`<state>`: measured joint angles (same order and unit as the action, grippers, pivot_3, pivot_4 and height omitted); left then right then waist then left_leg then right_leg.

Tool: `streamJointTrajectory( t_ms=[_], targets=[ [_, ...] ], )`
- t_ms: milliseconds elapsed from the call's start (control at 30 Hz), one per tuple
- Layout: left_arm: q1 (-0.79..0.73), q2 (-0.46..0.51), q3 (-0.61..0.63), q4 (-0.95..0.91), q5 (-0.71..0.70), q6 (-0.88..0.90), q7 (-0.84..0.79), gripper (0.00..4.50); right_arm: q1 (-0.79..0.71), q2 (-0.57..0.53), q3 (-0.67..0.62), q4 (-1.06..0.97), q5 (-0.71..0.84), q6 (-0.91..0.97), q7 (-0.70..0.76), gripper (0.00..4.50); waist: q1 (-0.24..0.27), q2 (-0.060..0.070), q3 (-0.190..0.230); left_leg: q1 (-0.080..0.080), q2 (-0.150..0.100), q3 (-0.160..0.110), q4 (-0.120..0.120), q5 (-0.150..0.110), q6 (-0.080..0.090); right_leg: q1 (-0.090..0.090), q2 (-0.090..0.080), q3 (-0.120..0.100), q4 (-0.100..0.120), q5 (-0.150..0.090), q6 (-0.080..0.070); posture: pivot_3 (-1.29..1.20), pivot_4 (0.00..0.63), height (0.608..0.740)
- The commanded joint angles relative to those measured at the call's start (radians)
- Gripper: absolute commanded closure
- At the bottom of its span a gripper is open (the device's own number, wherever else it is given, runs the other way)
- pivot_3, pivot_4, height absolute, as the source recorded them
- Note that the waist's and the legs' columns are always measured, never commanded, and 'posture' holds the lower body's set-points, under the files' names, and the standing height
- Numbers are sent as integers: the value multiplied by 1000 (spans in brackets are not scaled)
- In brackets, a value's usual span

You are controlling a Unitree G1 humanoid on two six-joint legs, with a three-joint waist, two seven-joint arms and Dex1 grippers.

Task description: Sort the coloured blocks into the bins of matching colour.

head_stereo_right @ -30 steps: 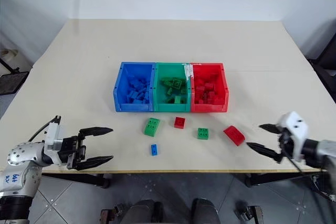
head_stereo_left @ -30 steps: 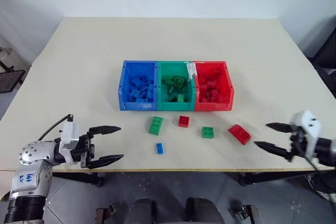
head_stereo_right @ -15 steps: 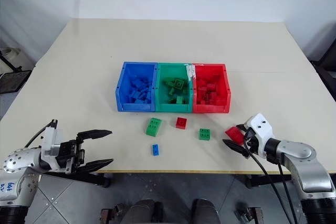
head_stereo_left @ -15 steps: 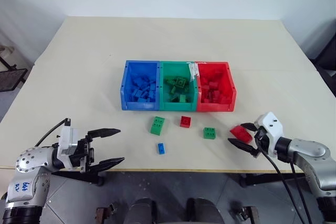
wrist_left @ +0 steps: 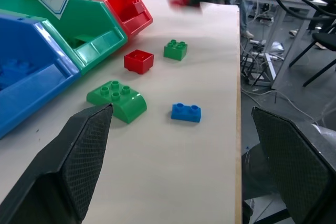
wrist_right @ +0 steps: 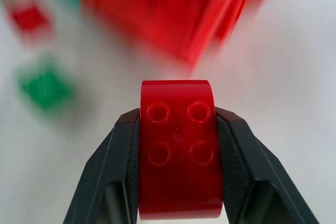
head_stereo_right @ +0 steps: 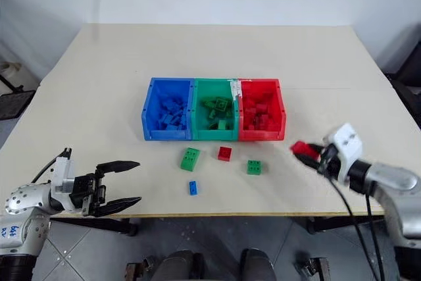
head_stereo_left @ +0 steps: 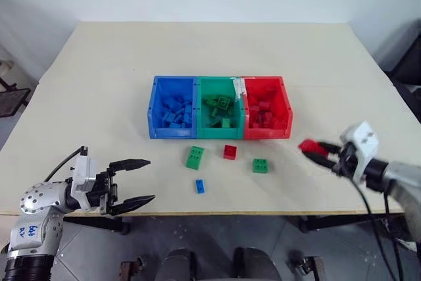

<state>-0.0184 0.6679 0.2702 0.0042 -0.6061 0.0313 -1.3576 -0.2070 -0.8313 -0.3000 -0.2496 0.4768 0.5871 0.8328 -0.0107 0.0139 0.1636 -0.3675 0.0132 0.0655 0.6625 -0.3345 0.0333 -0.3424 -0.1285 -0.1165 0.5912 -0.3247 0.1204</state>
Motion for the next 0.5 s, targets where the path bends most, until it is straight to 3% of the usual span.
streamJointTrajectory(
  t_ms=[33,233,467,500],
  targets=[
    [-31,-20,-18,-2,-2,-15,4,0,-149,12,74,40,-11,21,-25,3001,0,0,0,0,0,-1,0,0,0,0,0,0,0,0,0,0,150,740],
    [-53,-36,-28,10,7,-27,18,0,-389,108,246,349,-155,-165,11,3001,1,-2,-1,-2,-3,-1,0,0,1,-1,-1,-2,1,0,0,0,150,740],
    [-22,-32,-12,-16,3,-38,43,0,-579,199,313,611,-230,-315,53,3001,-6,-2,-1,-2,-3,0,0,0,1,-1,-1,-4,3,0,0,0,150,740],
    [-17,-31,-8,-22,1,-38,48,0,-593,203,322,630,-239,-330,67,2273,-8,-2,-1,-2,-3,-1,0,0,1,-1,-1,-4,3,0,0,0,150,740]
  ],
)
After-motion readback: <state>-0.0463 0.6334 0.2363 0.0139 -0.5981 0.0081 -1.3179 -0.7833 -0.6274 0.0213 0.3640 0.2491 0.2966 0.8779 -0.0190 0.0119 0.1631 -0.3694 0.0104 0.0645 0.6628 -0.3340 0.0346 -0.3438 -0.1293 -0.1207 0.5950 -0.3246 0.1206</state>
